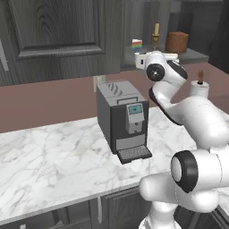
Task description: Pick the jar and candle from the dining table and place them in the open cabinet. Close the cabinet after placing the objects.
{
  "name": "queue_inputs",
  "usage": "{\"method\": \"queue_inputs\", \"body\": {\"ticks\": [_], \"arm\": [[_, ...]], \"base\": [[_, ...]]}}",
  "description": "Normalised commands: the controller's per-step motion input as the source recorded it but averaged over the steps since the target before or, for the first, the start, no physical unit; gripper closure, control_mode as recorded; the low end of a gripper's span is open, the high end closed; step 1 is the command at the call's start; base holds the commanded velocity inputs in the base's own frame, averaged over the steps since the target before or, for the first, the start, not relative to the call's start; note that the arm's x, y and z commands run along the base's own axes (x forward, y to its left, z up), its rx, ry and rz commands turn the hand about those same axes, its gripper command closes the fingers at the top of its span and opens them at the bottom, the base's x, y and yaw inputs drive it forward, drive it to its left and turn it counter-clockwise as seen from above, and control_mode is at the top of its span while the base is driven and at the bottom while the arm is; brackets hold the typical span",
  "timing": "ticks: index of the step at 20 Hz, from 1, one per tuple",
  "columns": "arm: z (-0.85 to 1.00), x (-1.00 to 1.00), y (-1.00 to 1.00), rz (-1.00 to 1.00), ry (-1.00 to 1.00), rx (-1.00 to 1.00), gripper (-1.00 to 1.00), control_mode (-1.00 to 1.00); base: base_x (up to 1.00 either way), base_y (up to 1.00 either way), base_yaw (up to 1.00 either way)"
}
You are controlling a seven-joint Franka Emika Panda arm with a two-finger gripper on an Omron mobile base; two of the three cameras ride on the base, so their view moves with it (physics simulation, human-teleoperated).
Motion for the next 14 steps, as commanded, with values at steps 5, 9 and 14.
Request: {"method": "queue_inputs", "body": {"ticks": [5,9,14], "arm": [[0.02,-0.63,0.03,-0.06,0.0,0.0,-1.0,-1.0],[0.0,-0.71,0.12,-0.14,0.0,0.0,-1.0,-1.0],[0.01,-0.69,0.12,-0.19,0.01,0.02,-1.0,-1.0]], "base": [[0.0,0.0,0.0],[0.0,0.0,0.0],[0.0,0.0,0.0]]}}
